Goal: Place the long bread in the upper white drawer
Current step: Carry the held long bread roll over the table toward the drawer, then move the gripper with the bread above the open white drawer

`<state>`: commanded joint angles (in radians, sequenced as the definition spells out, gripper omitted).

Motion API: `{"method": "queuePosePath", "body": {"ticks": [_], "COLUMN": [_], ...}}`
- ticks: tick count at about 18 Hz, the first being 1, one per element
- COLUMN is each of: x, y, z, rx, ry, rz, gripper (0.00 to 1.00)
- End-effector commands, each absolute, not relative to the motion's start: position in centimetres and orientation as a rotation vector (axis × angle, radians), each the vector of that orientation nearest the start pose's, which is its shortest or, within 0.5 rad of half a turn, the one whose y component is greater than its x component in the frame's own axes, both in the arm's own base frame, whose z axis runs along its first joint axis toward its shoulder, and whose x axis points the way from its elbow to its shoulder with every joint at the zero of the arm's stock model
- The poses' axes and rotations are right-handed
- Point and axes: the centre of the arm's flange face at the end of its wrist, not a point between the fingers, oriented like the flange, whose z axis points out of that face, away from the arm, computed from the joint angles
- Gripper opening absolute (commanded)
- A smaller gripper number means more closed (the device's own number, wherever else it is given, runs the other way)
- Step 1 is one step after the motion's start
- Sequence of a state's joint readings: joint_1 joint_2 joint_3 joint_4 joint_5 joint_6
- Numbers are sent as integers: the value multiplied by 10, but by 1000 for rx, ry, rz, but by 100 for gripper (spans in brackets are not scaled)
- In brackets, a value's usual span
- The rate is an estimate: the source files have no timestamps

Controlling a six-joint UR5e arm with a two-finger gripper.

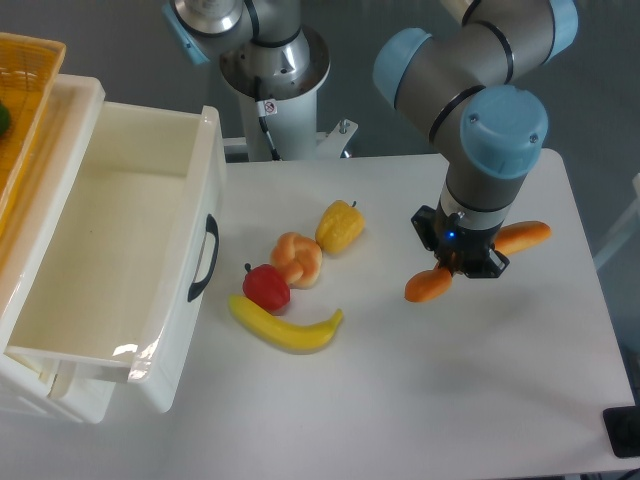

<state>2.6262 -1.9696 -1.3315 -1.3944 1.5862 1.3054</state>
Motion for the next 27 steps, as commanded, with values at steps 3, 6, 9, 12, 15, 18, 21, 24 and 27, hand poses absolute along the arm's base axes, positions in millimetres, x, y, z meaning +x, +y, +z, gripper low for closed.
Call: {"method": "queuePosePath", "body": {"ticks": [3, 6, 9, 12, 15, 18, 21, 24, 27], "x": [-500, -496, -482, -455, -418, -386, -341, -318, -301], "y": [436, 437, 443, 444, 449, 458, 470, 465, 469], "z": [393, 399, 407, 443, 486, 520, 553, 582, 603], "rx": [-3120, -3086, -3037, -2986, -2903, -2832, -2756, -2676, -2613], "ry": [390, 369, 287, 189, 116, 33, -49, -106, -148], "rz": [22, 14, -15, 12, 38, 54, 28, 2, -3], "gripper": [4, 6, 6, 4, 4, 4, 4, 3, 3]}}
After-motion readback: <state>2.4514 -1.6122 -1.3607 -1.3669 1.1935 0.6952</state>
